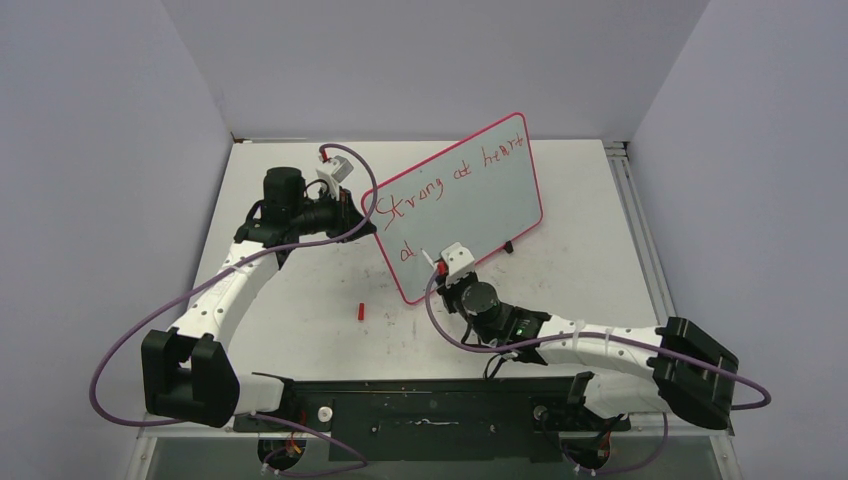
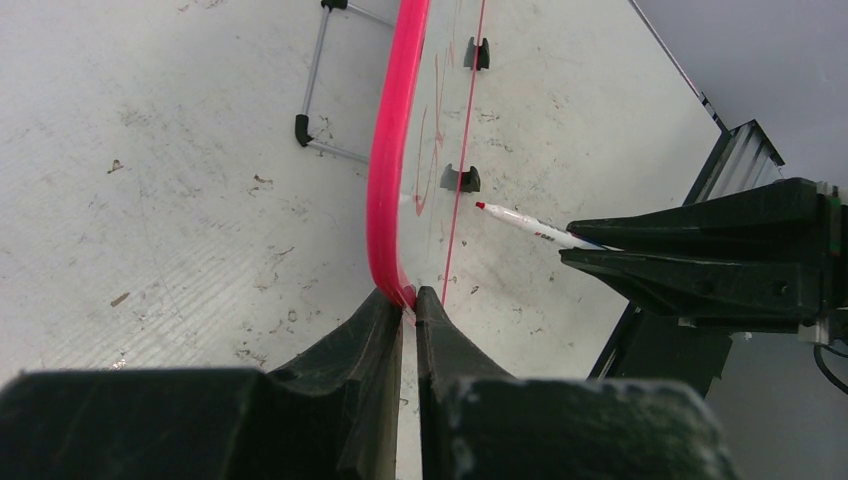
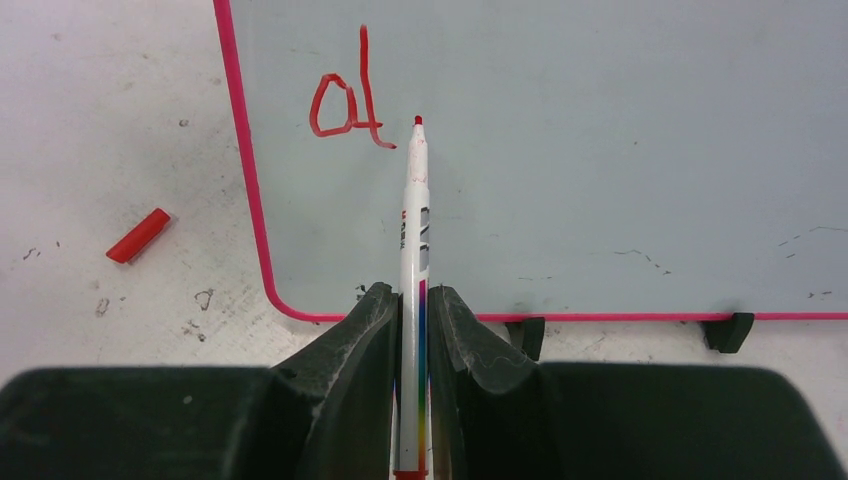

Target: Write a sentence on the whiteboard

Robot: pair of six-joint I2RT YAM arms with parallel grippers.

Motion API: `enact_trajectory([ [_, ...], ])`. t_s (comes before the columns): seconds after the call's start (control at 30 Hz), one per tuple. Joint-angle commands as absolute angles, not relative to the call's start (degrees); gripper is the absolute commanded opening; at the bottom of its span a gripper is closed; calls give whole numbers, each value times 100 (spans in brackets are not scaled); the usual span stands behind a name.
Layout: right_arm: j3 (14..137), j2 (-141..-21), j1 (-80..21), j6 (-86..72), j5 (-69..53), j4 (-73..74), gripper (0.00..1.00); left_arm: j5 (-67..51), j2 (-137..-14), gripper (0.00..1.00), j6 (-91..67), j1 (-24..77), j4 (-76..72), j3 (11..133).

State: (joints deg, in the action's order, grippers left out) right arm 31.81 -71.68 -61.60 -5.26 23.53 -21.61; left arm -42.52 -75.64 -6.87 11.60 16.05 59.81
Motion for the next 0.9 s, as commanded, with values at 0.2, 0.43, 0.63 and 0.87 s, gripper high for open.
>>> enact_trajectory([
  [0.2,3393,-6596,-6163,-292,2355,-2250,5,-4329,-7368,0,-668,1175,1352,6003],
  [0.43,3449,-6839,-6140,-250,2221,-2451,5,-4331,-7364,0,-668,1177,1344,6001],
  [0.63,3550,-7074,-6121,-215,2172,-2614,5,-4349,-7357,0,-668,1177,1330,5999],
  [0.87,3664,-7322,-6074,-193,2111,-2710,5,-4364,-7361,0,-668,1177,1333,6000],
])
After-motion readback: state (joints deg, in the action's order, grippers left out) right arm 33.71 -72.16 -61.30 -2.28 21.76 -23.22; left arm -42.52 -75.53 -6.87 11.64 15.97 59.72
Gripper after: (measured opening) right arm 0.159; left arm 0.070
